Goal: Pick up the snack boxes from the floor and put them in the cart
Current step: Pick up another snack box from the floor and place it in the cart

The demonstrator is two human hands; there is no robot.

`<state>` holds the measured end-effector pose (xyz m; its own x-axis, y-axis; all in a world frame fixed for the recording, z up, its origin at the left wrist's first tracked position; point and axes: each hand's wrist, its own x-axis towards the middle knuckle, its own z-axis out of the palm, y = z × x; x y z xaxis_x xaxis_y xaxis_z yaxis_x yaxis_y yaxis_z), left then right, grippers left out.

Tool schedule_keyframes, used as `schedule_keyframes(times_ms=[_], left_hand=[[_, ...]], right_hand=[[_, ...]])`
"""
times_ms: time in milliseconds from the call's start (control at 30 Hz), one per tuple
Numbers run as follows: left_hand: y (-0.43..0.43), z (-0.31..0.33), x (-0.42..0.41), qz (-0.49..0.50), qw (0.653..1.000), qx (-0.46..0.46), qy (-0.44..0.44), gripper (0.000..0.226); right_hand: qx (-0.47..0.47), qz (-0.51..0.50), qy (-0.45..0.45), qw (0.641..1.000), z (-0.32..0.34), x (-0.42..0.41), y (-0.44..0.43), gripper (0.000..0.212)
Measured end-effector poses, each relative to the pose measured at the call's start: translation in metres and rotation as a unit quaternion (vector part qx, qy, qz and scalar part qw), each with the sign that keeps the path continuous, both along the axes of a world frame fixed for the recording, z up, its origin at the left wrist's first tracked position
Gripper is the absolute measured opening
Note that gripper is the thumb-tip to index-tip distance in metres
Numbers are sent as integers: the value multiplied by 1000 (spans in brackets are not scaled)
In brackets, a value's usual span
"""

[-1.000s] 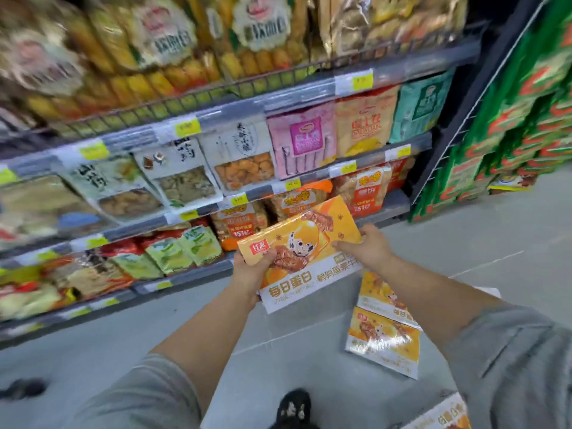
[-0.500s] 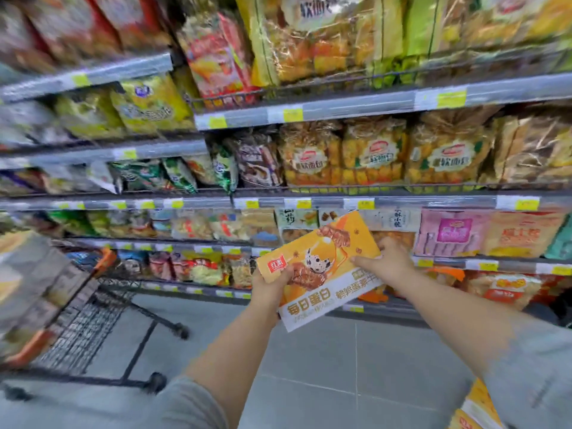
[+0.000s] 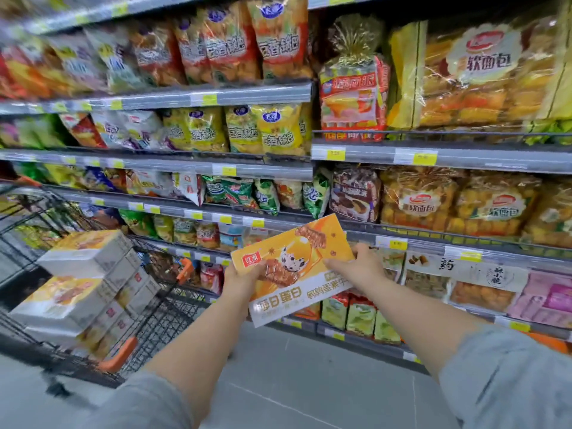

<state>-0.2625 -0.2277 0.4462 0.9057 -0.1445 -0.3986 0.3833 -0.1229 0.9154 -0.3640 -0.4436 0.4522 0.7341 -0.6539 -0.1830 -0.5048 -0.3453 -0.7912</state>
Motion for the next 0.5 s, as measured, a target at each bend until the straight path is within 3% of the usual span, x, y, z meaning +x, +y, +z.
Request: schedule_keyframes(times_ms=[300,433,500], left_hand=[[133,33,88,22,998,6,-56,53],[181,34,119,86,996,-15,-34,71],[201,36,132,107,994,-14,-29,56]], right_hand=[[16,42,-11,999,20,116,115,75],[15,90,-2,996,30,161,161,77],[15,103,-3,995,30,187,180,80]])
